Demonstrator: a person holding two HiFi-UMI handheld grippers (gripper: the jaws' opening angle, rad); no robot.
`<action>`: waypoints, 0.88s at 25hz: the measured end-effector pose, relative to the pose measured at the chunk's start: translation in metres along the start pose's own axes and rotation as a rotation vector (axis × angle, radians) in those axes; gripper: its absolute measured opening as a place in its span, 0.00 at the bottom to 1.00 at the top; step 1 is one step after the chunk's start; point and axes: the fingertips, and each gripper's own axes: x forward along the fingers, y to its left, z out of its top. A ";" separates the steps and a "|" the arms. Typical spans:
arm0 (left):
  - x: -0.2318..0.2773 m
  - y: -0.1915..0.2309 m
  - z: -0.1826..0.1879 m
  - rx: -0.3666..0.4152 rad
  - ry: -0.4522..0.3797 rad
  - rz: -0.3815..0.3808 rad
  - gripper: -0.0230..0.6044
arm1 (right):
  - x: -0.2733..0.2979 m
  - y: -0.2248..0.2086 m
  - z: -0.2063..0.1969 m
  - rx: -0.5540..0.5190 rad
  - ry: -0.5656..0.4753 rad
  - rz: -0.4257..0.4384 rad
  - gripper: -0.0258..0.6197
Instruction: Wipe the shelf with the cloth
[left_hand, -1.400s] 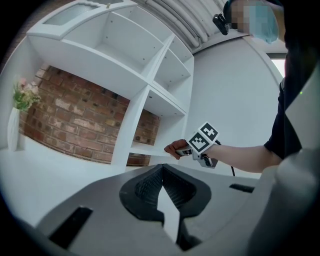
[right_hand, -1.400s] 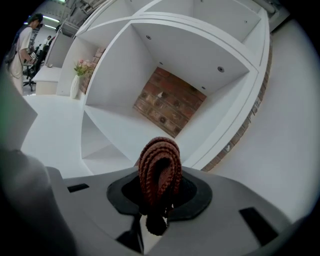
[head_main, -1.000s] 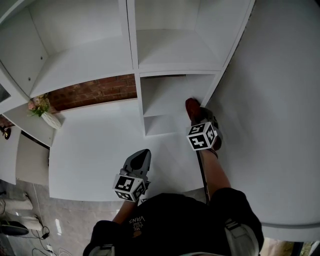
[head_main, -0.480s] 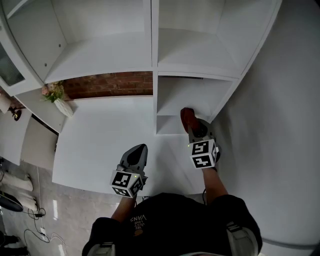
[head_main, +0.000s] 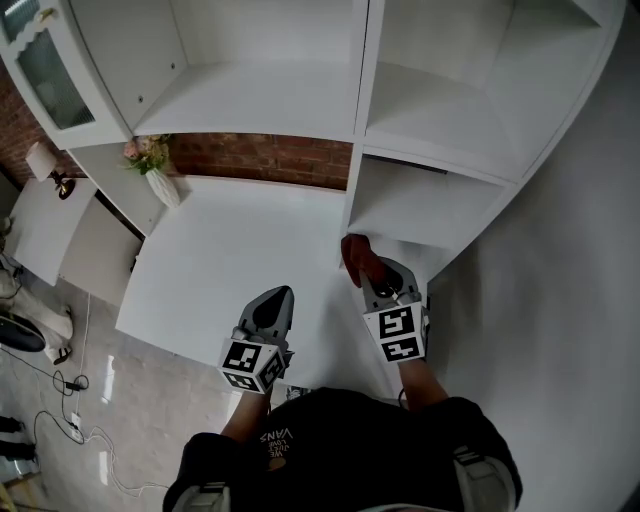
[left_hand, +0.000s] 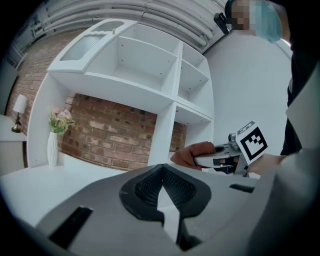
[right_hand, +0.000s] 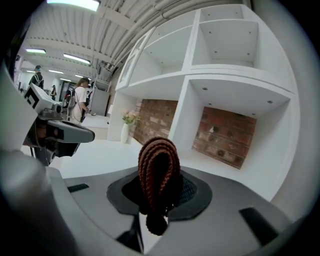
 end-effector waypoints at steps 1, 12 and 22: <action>-0.003 0.003 0.001 0.000 -0.003 0.013 0.05 | 0.001 0.007 0.002 -0.004 -0.009 0.021 0.18; -0.033 0.019 0.007 -0.005 -0.027 0.120 0.05 | 0.001 0.059 0.016 0.018 -0.078 0.187 0.18; -0.044 0.023 -0.004 -0.021 -0.016 0.147 0.05 | -0.006 0.080 0.010 0.000 -0.069 0.251 0.18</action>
